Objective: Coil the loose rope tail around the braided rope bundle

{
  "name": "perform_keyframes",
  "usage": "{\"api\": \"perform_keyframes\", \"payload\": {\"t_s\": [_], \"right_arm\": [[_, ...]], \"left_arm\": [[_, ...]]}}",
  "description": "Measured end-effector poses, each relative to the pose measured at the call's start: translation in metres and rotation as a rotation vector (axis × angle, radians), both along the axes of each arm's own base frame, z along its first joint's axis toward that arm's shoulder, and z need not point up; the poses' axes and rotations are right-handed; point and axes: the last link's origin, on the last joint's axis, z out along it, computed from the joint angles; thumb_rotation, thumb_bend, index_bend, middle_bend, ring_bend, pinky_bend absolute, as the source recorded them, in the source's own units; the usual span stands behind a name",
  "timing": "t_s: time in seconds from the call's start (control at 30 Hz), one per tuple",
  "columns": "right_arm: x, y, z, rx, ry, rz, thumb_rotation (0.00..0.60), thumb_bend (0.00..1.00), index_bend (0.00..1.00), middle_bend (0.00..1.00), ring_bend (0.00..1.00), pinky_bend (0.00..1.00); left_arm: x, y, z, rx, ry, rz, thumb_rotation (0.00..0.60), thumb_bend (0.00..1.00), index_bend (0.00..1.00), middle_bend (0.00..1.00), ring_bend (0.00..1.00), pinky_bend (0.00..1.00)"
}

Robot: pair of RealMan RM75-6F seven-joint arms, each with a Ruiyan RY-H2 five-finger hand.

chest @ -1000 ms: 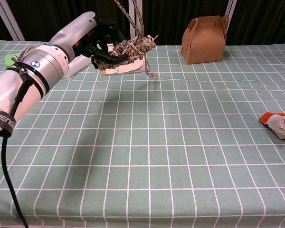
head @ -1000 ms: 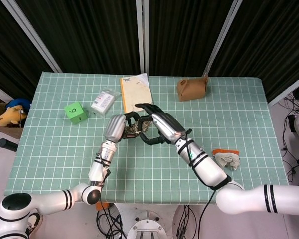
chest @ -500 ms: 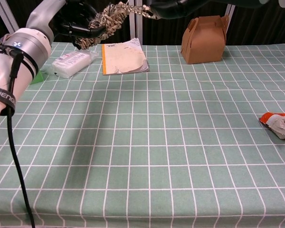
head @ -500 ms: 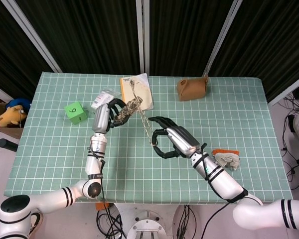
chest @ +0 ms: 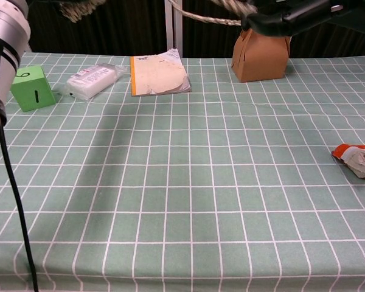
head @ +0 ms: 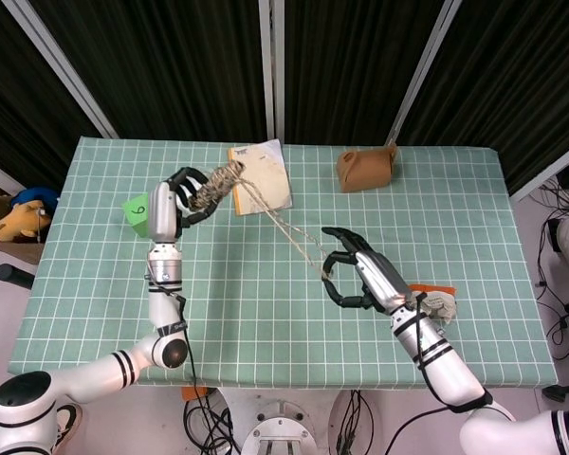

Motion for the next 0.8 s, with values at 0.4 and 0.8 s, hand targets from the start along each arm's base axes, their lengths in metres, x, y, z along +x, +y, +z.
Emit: {"api": "perform_keyframes", "payload": {"t_s": [0.4, 0.8], "right_arm": [[-0.009, -0.009, -0.007, -0.057, -0.078, -0.074, 0.600, 0.55, 0.81, 0.10, 0.00, 0.00], [-0.017, -0.030, -0.019, -0.025, -0.094, -0.138, 0.600, 0.55, 0.82, 0.10, 0.00, 0.00]], "left_arm": [[-0.002, -0.010, 0.034, 0.135, -0.015, -0.039, 0.600, 0.37, 0.74, 0.74, 0.67, 0.72], [0.005, -0.030, 0.051, -0.086, -0.387, -0.265, 0.600, 0.38, 0.75, 0.75, 0.69, 0.75]]}}
